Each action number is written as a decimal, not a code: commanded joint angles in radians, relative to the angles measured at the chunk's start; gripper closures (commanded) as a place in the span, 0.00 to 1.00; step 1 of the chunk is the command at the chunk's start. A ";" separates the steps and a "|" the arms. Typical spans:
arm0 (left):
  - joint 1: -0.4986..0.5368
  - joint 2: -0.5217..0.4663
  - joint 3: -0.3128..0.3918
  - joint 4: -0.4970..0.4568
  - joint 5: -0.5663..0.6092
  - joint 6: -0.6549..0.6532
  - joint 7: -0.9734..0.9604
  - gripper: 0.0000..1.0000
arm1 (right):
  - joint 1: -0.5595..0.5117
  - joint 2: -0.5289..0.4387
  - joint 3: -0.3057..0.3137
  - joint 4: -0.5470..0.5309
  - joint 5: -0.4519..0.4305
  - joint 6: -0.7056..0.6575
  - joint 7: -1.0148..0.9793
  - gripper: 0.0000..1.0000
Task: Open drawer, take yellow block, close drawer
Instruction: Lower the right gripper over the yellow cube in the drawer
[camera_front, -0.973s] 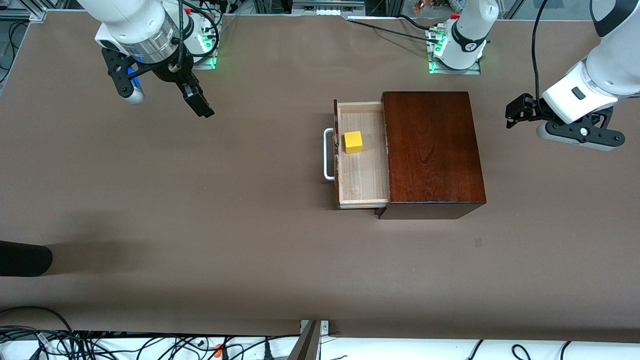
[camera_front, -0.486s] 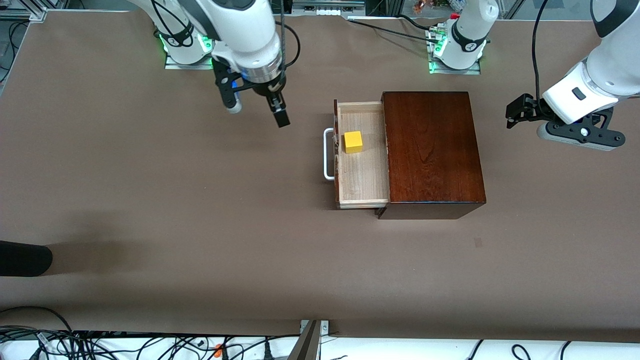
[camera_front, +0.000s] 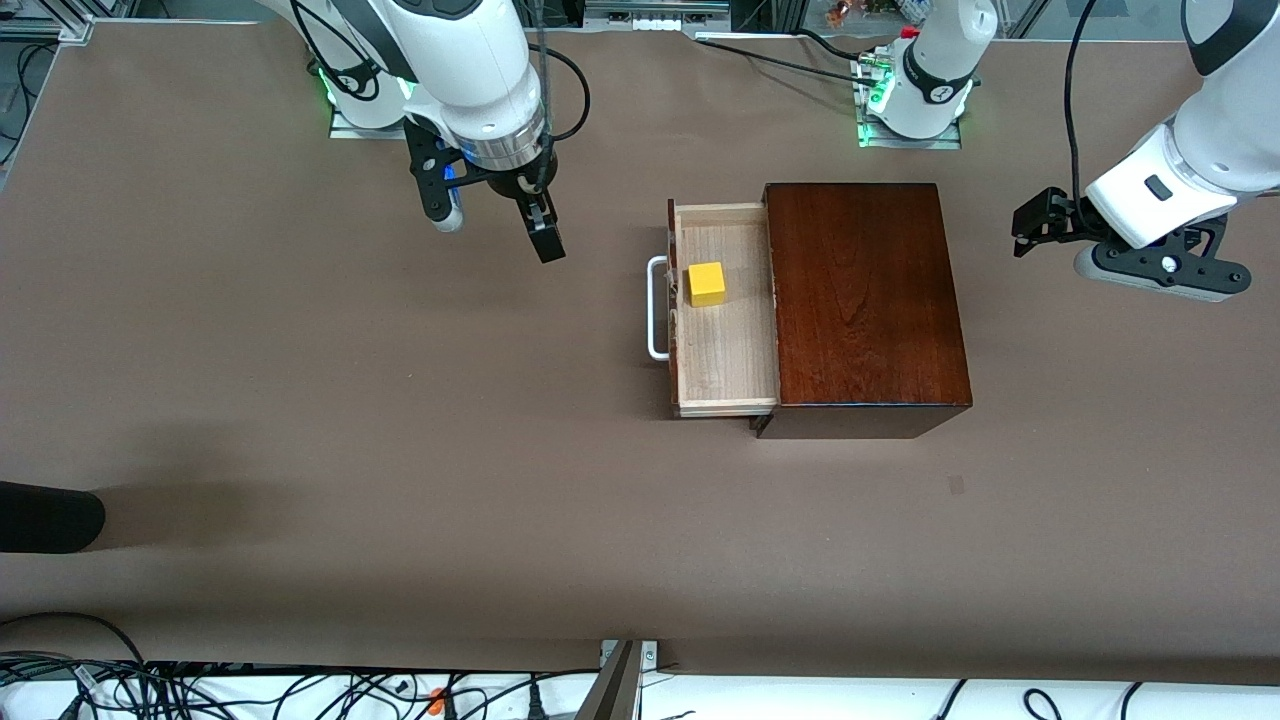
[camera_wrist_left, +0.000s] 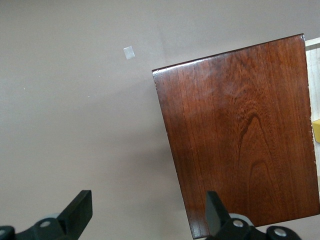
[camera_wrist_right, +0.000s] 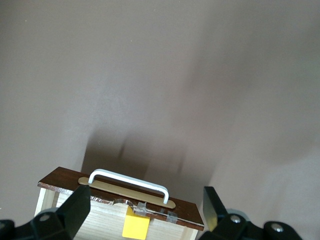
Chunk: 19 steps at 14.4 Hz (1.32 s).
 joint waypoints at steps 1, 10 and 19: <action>0.011 0.016 -0.005 0.032 -0.009 -0.021 0.003 0.00 | 0.017 0.006 0.017 0.032 0.016 -0.006 0.055 0.00; 0.011 0.018 -0.002 0.034 -0.009 -0.021 0.005 0.00 | 0.277 0.252 0.015 0.183 -0.120 0.127 0.446 0.00; 0.012 0.018 0.003 0.034 -0.009 -0.021 0.008 0.00 | 0.333 0.421 -0.038 0.224 -0.211 0.299 0.503 0.00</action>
